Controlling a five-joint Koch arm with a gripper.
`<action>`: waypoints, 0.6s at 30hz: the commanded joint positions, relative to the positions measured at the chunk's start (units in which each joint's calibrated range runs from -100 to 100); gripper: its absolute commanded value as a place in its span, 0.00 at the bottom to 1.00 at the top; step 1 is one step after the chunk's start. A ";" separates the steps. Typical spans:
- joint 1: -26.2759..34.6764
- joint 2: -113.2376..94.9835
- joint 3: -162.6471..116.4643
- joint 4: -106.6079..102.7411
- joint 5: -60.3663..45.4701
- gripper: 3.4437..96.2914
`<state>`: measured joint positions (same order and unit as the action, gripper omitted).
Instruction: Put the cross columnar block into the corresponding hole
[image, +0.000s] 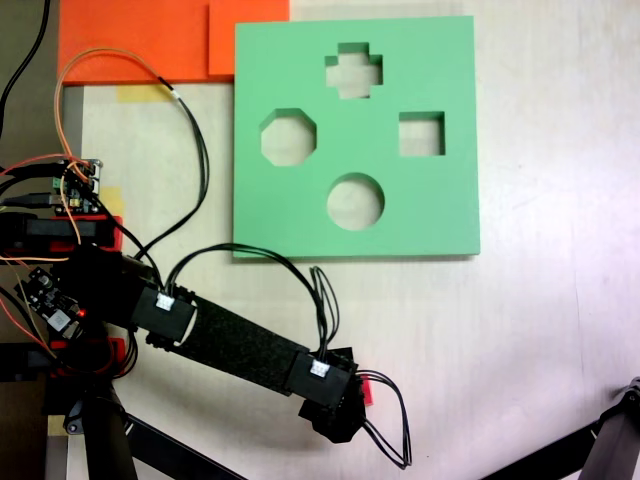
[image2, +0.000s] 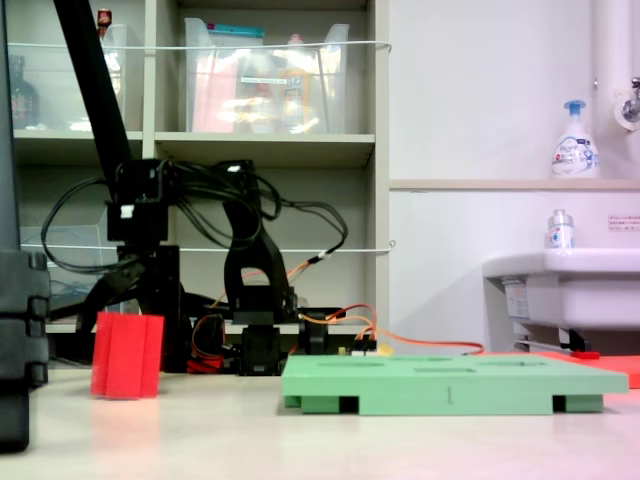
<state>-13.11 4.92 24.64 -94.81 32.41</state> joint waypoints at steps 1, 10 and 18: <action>0.00 -1.99 -0.32 -3.17 0.24 0.43; 1.03 -17.49 0.88 -5.19 2.98 0.43; 7.47 -30.90 0.98 -5.19 9.04 0.43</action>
<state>-6.72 -21.61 23.17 -97.16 40.37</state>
